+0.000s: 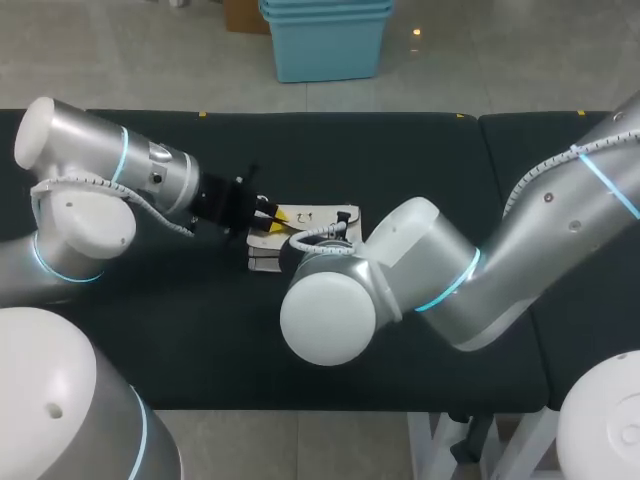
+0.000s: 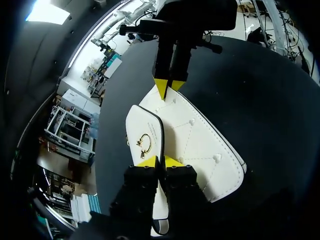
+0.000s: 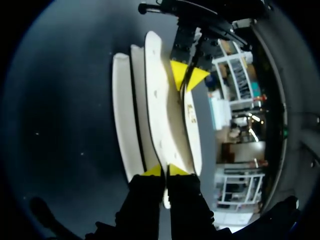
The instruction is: Pick up the bag, open it, inspect its contents, close it, and place it on the opposite side
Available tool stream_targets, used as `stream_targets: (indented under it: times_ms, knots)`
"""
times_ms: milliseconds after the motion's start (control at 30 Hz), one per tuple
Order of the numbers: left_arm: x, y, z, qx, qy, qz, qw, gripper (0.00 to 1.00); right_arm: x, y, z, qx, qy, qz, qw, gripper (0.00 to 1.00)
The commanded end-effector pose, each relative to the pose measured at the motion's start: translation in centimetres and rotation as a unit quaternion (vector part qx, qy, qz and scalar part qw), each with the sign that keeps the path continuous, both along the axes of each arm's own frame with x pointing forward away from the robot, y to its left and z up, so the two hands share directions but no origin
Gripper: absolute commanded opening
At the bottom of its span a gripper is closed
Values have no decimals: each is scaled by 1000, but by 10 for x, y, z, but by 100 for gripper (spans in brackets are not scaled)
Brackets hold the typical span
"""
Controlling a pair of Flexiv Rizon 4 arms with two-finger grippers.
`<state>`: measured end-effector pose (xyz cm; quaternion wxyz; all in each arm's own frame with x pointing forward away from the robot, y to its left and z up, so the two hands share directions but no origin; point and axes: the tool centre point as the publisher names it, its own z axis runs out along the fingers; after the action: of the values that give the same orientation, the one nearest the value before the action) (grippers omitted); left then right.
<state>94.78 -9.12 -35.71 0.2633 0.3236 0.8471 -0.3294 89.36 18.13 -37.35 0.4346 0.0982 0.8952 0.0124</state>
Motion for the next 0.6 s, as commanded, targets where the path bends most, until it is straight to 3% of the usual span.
stream_targets:
  times_ms: [33, 167, 600]
  knots:
    - [-7, 0, -6, -2, -24, -5, 1000, 0, 1, 0, -2, 0, -3, -1, 1000, 0]
    - [-7, 0, -9, 17, -47, -3, 999, 0, 1, 0, -2, 0, -3, -1, 1000, 0]
    - [5, 17, -12, 12, -51, 14, 999, 0, 1, 0, -2, 0, -3, -1, 1000, 0]
